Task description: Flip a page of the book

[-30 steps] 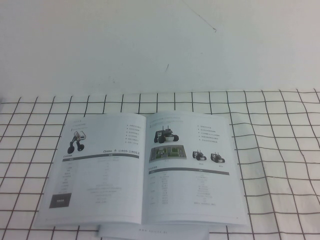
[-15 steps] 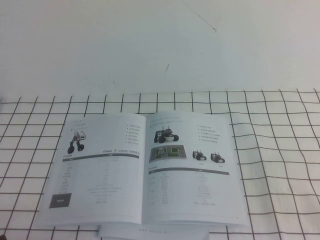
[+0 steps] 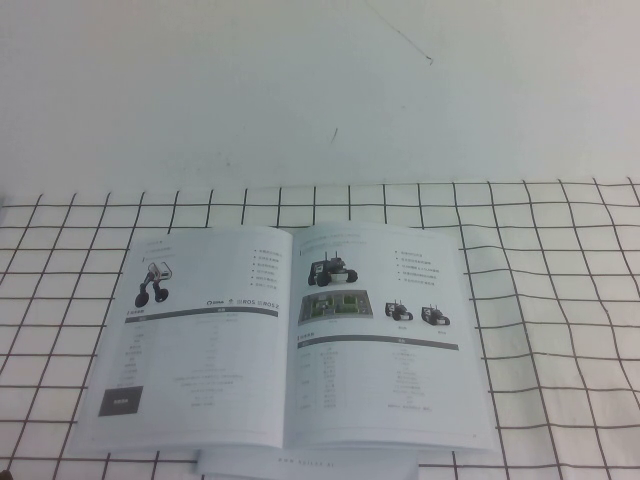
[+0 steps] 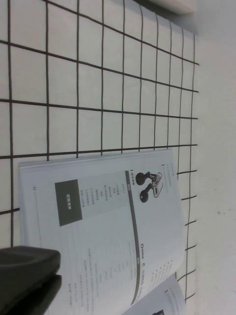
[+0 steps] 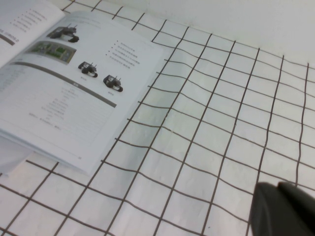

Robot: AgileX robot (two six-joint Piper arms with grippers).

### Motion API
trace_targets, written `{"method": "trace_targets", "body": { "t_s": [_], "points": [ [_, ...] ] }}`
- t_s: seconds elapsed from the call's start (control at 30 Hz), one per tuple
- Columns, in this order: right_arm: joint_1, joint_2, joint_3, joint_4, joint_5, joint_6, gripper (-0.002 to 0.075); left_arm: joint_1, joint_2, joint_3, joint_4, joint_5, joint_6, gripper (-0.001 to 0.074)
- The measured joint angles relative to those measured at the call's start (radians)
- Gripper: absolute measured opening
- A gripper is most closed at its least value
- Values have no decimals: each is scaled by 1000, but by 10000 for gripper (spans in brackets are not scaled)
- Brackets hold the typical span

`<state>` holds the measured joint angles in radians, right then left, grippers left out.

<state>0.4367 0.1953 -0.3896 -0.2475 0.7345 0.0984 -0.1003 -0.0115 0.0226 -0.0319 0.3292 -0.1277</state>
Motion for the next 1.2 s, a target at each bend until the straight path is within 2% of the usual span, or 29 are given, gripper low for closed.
{"method": "trace_targets", "body": {
  "t_s": [0.37,0.57,0.73,0.93,1.03,1.2],
  "points": [
    [-19,0,0,0,0,-3,0,0,0,0,0,0,0,-2],
    [-230,-27,29,0,-81,-33,0,0,0,0,0,0,0,-2],
    [-398,-121,160,22,-326,-124,0,0,0,0,0,0,0,-2],
    [-479,-204,335,131,-380,-293,0,0,0,0,0,0,0,-2],
    [-486,-208,406,154,-395,-319,0,0,0,0,0,0,0,-2],
    [-486,-208,418,177,-367,-328,0,0,0,0,0,2,0,-2]
  ]
}}
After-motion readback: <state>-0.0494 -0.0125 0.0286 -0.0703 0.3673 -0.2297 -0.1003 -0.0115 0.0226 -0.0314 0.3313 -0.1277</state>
